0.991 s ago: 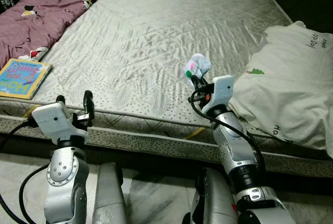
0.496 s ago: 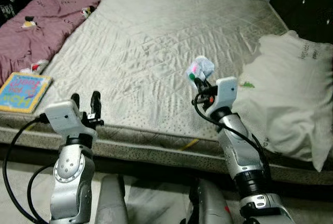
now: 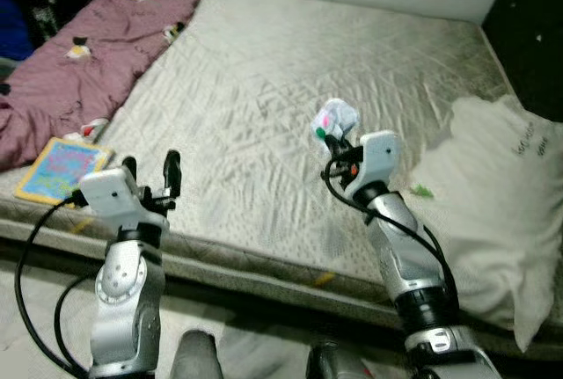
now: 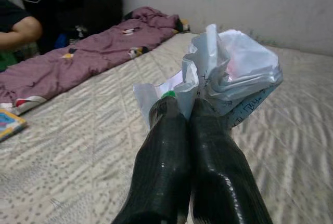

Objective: Clean up the room

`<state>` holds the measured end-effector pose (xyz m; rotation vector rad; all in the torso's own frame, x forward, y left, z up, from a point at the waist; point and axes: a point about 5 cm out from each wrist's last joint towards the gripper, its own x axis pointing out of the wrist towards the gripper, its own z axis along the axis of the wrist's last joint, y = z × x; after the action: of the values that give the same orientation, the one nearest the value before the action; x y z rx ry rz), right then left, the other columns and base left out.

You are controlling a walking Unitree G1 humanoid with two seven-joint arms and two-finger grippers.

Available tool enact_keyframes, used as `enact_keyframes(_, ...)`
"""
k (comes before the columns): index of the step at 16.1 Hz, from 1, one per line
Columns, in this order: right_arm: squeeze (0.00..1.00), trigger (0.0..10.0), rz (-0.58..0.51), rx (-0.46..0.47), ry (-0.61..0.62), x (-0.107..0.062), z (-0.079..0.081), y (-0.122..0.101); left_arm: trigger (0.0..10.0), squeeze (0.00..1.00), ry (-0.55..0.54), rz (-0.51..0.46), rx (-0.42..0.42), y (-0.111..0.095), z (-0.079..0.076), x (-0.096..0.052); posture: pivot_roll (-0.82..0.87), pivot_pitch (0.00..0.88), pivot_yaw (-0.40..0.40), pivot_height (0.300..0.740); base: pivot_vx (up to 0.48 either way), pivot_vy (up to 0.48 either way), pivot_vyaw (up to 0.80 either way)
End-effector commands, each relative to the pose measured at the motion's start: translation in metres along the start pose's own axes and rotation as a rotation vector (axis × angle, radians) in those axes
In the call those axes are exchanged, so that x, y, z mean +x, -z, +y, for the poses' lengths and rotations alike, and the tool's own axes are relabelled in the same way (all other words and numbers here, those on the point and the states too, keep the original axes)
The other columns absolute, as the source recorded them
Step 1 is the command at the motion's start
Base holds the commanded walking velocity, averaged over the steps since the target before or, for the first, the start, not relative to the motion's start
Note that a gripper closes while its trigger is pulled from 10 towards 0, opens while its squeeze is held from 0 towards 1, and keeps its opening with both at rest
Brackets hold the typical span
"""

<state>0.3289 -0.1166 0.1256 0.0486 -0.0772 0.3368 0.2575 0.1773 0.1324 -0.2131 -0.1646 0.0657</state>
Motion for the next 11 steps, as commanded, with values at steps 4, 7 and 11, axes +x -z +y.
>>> enact_keyframes(4, 0.00, 10.0, -0.019, -0.017, 0.002, 0.004, -0.002, -0.007, 10.0, 1.00, 0.023, -0.005, -0.004, 0.000, -0.003, 0.004, 0.12, 0.000, -0.077, 0.740, 0.000, 0.000, 0.00)
enact_keyframes(7, 0.00, 10.0, -0.013, -0.018, 0.001, 0.006, -0.001, -0.007, 10.0, 1.00, 0.022, 0.001, -0.008, 0.000, -0.002, 0.006, 0.12, 0.000, -0.079, 0.740, 0.000, 0.000, 0.00)
enact_keyframes(11, 0.00, 10.0, -0.006, -0.026, -0.005, 0.007, -0.001, -0.006, 10.0, 1.00, 0.019, 0.072, -0.001, 0.010, -0.002, 0.006, 0.11, 0.000, -0.076, 0.740, 0.000, 0.000, 0.00)
